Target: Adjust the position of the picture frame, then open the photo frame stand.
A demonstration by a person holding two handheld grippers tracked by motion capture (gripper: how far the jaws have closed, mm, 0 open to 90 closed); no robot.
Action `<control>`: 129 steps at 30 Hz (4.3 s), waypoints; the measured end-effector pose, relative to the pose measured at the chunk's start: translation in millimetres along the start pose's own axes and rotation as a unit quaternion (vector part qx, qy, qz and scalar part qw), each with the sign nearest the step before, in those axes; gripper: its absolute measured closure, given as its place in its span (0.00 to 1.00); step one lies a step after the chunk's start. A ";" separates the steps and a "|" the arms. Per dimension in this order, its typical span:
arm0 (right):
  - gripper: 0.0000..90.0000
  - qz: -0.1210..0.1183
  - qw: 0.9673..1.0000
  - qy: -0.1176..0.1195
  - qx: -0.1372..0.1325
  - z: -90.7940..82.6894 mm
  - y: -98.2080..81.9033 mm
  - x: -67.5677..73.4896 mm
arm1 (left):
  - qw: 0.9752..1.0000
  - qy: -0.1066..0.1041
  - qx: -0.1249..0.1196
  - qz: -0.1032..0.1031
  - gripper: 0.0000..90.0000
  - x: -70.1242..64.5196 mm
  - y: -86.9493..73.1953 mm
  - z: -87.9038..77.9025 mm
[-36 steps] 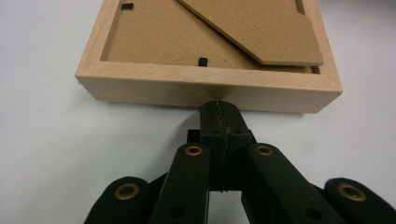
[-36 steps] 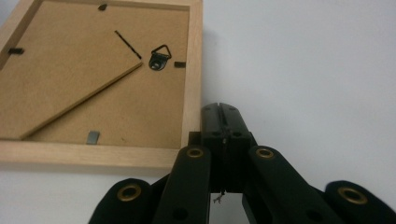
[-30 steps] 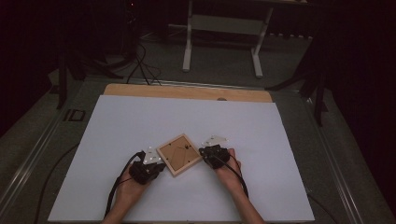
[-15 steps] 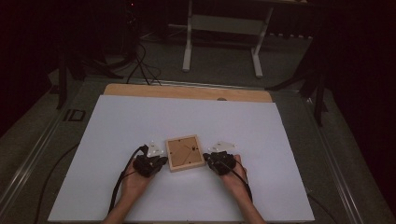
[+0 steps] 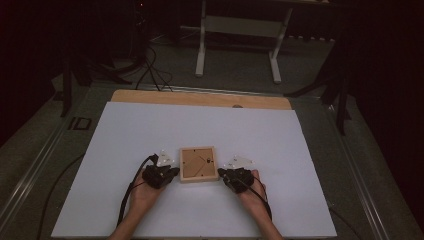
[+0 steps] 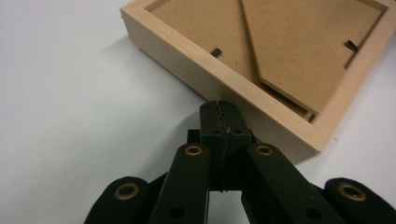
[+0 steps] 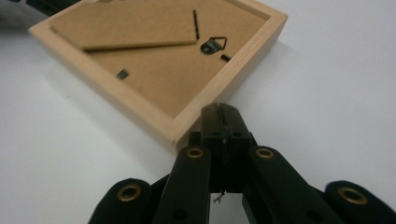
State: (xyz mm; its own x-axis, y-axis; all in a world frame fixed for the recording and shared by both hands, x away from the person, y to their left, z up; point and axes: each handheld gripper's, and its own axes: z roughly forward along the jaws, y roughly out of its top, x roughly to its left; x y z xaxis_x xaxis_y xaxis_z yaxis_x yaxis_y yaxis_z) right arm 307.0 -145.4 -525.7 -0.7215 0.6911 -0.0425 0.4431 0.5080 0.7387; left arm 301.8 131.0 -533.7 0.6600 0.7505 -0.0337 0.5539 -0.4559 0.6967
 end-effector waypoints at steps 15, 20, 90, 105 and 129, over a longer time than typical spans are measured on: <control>1.00 -0.007 1.000 0.009 0.003 -7.3 -4.9 5.9 | 1.000 -0.006 0.018 0.021 1.00 -15.2 -6.5 -11.8; 1.00 -0.001 1.000 0.004 0.003 -7.0 -5.0 5.5 | 1.000 0.000 0.016 0.007 1.00 -13.6 -3.3 -6.2; 0.76 0.035 0.999 -0.006 -0.041 -16.3 -5.1 -14.4 | 0.999 0.008 -0.036 -0.027 0.76 -1.7 5.8 -3.4; 0.68 0.029 0.998 -0.004 -0.060 -20.6 -1.4 -9.9 | 0.997 -0.020 -0.071 -0.033 0.69 -4.1 10.0 -15.1; 1.00 0.010 0.998 -0.001 -0.061 -11.1 0.1 5.3 | 0.995 -0.049 -0.089 -0.019 0.62 -21.9 31.1 -15.5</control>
State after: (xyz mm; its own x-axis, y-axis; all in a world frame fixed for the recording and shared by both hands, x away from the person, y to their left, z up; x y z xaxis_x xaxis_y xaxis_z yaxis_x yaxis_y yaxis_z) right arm 297.3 -147.4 -518.4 -0.7115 0.7021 -0.0283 0.3888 0.4270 0.8164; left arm 296.7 107.7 -500.2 0.6914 0.7113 -0.1269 0.4870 -0.3290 0.8091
